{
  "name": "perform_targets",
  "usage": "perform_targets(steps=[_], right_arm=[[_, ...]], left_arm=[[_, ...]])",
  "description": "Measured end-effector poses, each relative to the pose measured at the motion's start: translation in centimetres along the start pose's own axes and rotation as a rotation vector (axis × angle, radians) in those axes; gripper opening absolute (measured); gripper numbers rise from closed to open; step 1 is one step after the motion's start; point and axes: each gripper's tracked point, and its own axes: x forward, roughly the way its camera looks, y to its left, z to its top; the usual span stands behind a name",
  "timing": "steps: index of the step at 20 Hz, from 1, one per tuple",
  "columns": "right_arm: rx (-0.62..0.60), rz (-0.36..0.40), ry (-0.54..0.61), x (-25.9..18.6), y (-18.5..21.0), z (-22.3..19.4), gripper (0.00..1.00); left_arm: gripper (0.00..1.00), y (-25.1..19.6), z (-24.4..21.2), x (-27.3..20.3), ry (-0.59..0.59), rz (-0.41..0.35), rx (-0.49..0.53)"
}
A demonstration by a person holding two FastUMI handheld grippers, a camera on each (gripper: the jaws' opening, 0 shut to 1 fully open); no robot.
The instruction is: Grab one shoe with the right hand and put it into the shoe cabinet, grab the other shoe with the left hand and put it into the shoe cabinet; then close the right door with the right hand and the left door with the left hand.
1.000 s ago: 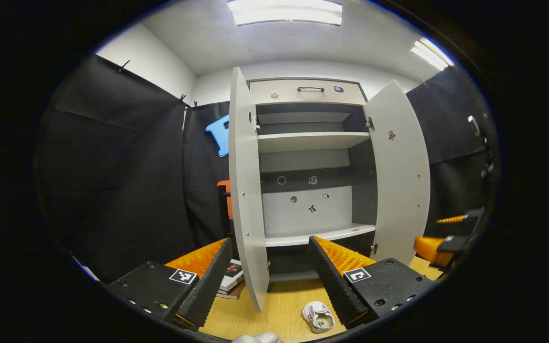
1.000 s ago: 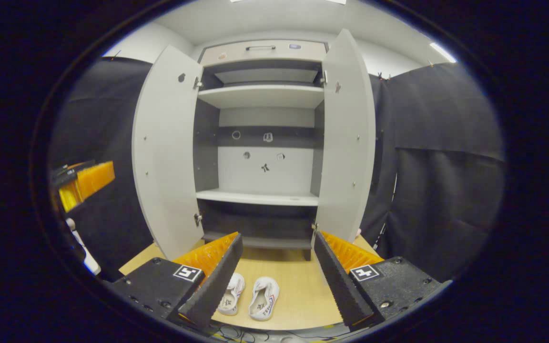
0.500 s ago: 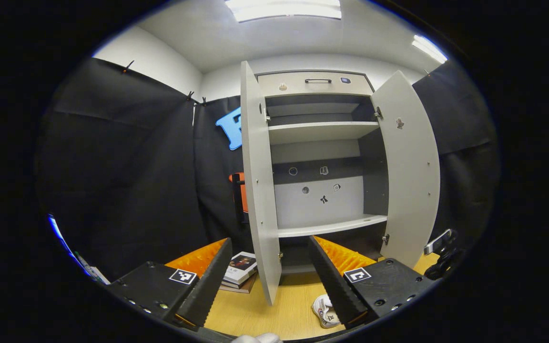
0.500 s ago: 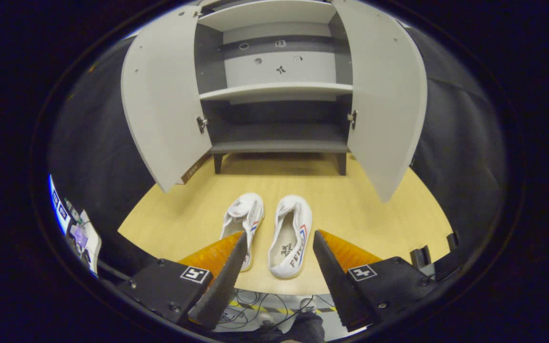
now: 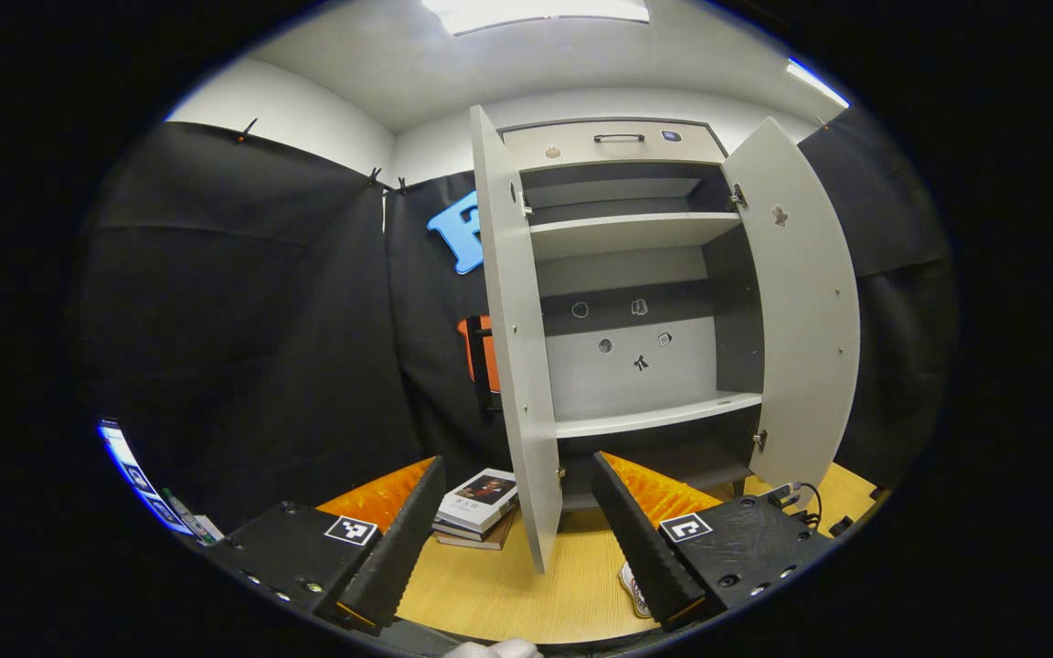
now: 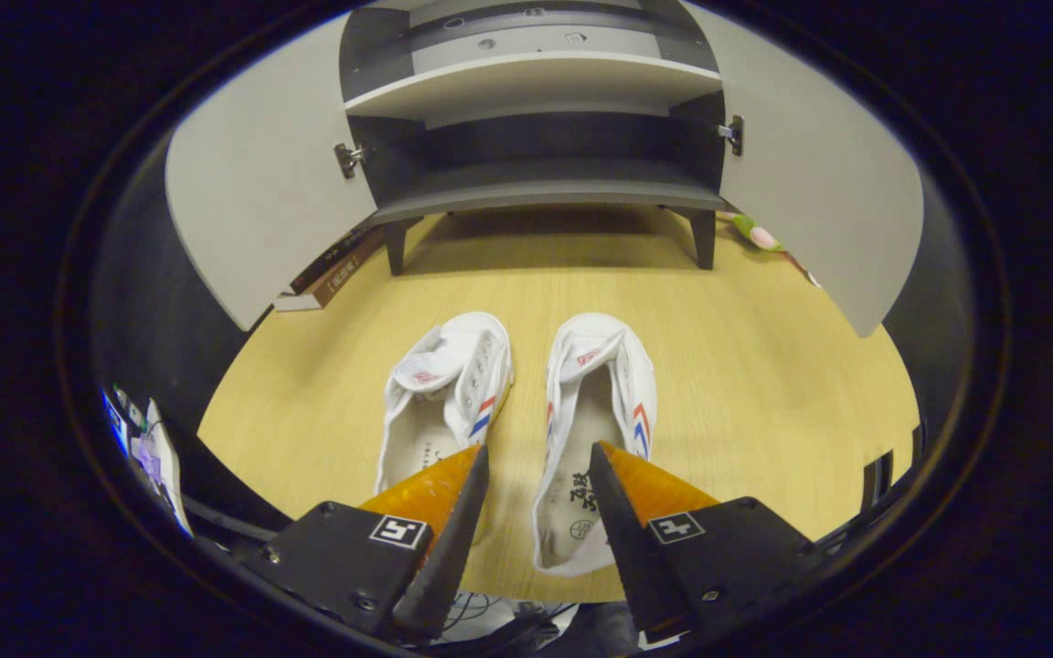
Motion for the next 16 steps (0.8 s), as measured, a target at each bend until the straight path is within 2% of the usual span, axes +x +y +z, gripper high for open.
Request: perform_targets(steps=[1,5,7,8,9,10,11,12,13,14,16], right_arm=[[-0.001,-0.004,0.002,1.0,-0.2,0.2,0.74],[0.043,-0.011,0.003,4.1,-0.3,1.4,0.68],[0.035,-0.032,-0.018,5.3,-0.9,2.4,0.59],[0.033,-0.025,-0.017,5.9,-0.8,2.7,0.42],[0.04,-0.018,-0.008,6.2,-0.9,2.5,0.35],[0.051,-0.015,-0.004,6.3,-1.0,2.5,0.33],[0.06,0.0,-0.012,6.6,-0.9,2.4,0.3],[0.061,0.023,-0.007,6.8,-0.5,2.3,0.14],[0.053,0.034,-0.01,6.6,-0.5,2.1,0.15],[0.05,0.034,-0.002,6.7,-0.7,2.1,0.1],[0.068,0.047,0.004,6.5,-0.8,2.4,0.07]], left_arm=[[1.0,0.0,0.0,0.0,-0.001,0.004,-0.006],[0.96,0.4,-0.1,0.5,0.008,0.029,0.004],[0.96,0.4,-0.3,1.3,0.014,0.04,0.013],[0.96,0.4,-0.3,2.0,0.021,0.045,0.015],[0.96,0.2,-0.3,2.5,0.027,0.039,0.012],[0.96,-0.1,-0.2,2.9,0.03,0.035,0.01],[1.0,-0.4,0.1,3.2,0.026,0.029,0.01],[0.96,-0.7,0.2,3.5,0.021,0.026,0.012],[0.96,-1.0,0.4,3.8,0.018,0.023,0.013],[0.96,-1.3,0.3,4.1,0.017,0.015,0.012],[0.96,-1.8,0.3,4.3,0.017,0.007,0.012]])
